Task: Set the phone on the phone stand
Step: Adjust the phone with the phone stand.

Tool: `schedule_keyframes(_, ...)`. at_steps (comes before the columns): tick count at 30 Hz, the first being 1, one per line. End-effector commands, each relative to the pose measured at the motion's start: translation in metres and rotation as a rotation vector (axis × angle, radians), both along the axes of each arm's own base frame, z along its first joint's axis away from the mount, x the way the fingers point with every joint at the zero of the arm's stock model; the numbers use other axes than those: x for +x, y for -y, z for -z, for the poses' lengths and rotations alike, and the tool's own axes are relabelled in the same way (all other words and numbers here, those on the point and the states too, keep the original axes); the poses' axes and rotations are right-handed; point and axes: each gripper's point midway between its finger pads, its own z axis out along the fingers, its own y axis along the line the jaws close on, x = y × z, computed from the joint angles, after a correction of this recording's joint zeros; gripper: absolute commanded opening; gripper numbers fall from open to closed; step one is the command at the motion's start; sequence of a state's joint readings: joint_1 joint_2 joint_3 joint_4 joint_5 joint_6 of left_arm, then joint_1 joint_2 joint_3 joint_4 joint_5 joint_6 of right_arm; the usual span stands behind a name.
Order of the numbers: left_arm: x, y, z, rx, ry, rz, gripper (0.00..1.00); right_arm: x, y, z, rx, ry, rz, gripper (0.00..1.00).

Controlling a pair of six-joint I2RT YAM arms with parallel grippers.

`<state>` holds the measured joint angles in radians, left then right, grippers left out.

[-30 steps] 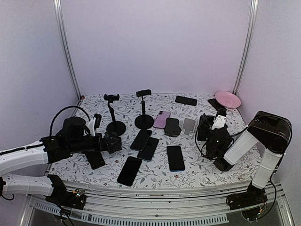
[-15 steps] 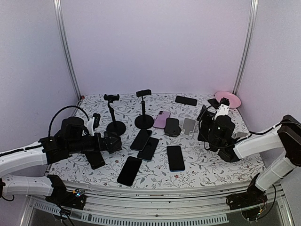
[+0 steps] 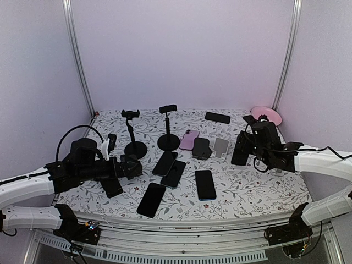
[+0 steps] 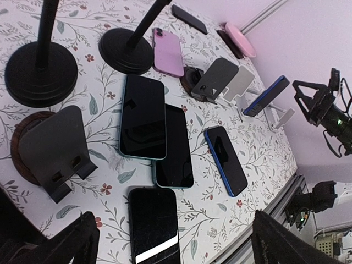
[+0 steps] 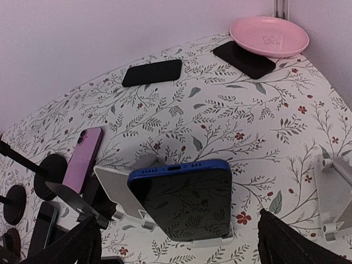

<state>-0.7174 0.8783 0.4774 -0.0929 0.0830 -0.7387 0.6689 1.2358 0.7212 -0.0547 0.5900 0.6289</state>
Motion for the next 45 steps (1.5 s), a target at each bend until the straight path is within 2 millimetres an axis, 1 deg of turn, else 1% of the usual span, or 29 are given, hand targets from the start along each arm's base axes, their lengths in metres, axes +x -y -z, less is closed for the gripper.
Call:
schedule_keyframes(1, 0.001, -0.001, 0.0, -0.022, -0.001, -0.006, 0.97, -0.023, -0.002, 0.026, 0.047, -0.164, -0.027, 0.99)
schedule_keyframes(3, 0.002, 0.0, 0.0, -0.023, -0.002, -0.004, 0.97, -0.017, -0.001, 0.024, 0.039, -0.165, -0.025, 0.99)
schedule_keyframes(6, 0.002, 0.002, -0.002, -0.029, -0.002, 0.001, 0.97, -0.001, 0.004, 0.019, 0.041, -0.177, -0.031, 0.99)
schedule_keyframes(10, 0.003, 0.001, -0.006, -0.027, 0.004, -0.004, 0.97, 0.02, 0.0, 0.015, -0.027, -0.197, -0.063, 0.99)
schedule_keyframes(15, 0.003, -0.001, -0.01, -0.022, 0.014, -0.009, 0.97, 0.034, 0.008, 0.014, -0.078, -0.235, -0.042, 0.99)
schedule_keyframes(20, 0.003, -0.001, -0.01, -0.022, 0.013, -0.008, 0.97, 0.041, 0.012, 0.008, -0.1, -0.239, -0.035, 0.99)
schedule_keyframes(29, 0.003, 0.0, -0.011, -0.024, 0.015, -0.004, 0.97, 0.048, 0.01, 0.027, -0.146, -0.304, -0.066, 0.99)
schedule_keyframes(32, 0.003, -0.001, -0.011, -0.024, 0.014, -0.006, 0.97, 0.05, 0.009, 0.029, -0.151, -0.303, -0.072, 0.99)
schedule_keyframes(39, 0.002, -0.002, -0.012, -0.023, 0.015, -0.012, 0.97, 0.053, 0.009, 0.036, -0.192, -0.31, -0.085, 0.92)
schedule_keyframes(45, 0.002, -0.002, -0.011, -0.025, 0.013, -0.014, 0.97, 0.054, 0.006, 0.037, -0.203, -0.308, -0.108, 0.82)
